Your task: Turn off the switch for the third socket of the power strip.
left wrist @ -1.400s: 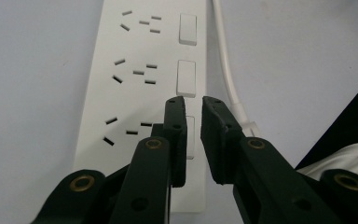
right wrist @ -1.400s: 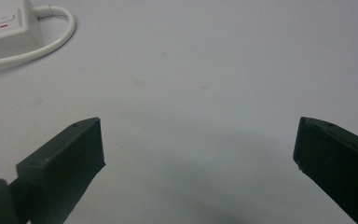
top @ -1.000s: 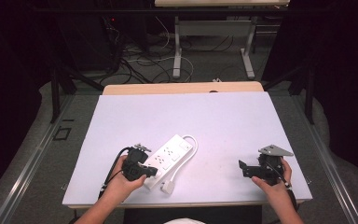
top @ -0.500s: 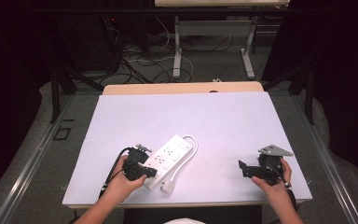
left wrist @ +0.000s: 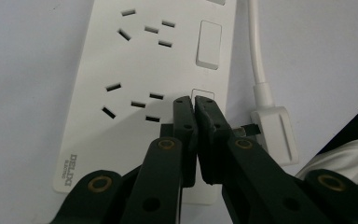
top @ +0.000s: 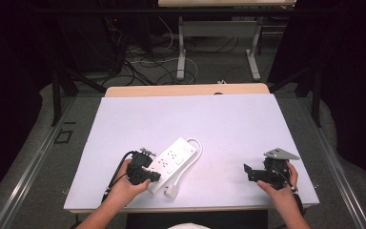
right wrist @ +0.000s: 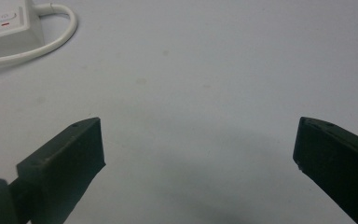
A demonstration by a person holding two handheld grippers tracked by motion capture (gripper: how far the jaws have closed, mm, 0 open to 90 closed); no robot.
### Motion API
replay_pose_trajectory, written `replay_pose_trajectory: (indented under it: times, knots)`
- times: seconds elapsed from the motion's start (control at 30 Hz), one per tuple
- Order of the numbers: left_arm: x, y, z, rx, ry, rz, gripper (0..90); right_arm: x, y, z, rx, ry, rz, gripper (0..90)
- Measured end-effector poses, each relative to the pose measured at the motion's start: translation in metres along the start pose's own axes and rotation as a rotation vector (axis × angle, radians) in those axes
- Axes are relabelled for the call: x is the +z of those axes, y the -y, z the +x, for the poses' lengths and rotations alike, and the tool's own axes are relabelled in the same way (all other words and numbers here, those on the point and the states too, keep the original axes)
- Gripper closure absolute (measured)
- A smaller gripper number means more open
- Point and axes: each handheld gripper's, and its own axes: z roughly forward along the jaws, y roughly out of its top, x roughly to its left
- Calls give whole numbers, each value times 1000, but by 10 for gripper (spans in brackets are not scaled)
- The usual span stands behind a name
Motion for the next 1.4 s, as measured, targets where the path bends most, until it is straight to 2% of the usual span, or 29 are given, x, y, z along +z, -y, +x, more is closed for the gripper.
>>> replay_pose_trajectory:
  times: [0.4,0.43,0.47,0.6,0.67,1.4]
  knots:
    - [1,0,0,11,-5,5,875,0,0,0,-5,-1,1,13]
    - [1,0,-1,16,-17,18,876,0,0,0,-5,-1,1,13]
    - [2,1,-1,11,-16,8,897,0,0,0,-4,-1,0,14]
    - [1,2,0,12,-11,7,898,0,0,0,-6,-2,2,13]
    - [2,2,0,0,-8,3,898,0,0,0,-4,-1,2,14]
    - [2,1,1,4,9,-5,863,2,-1,-1,1,-3,0,14]
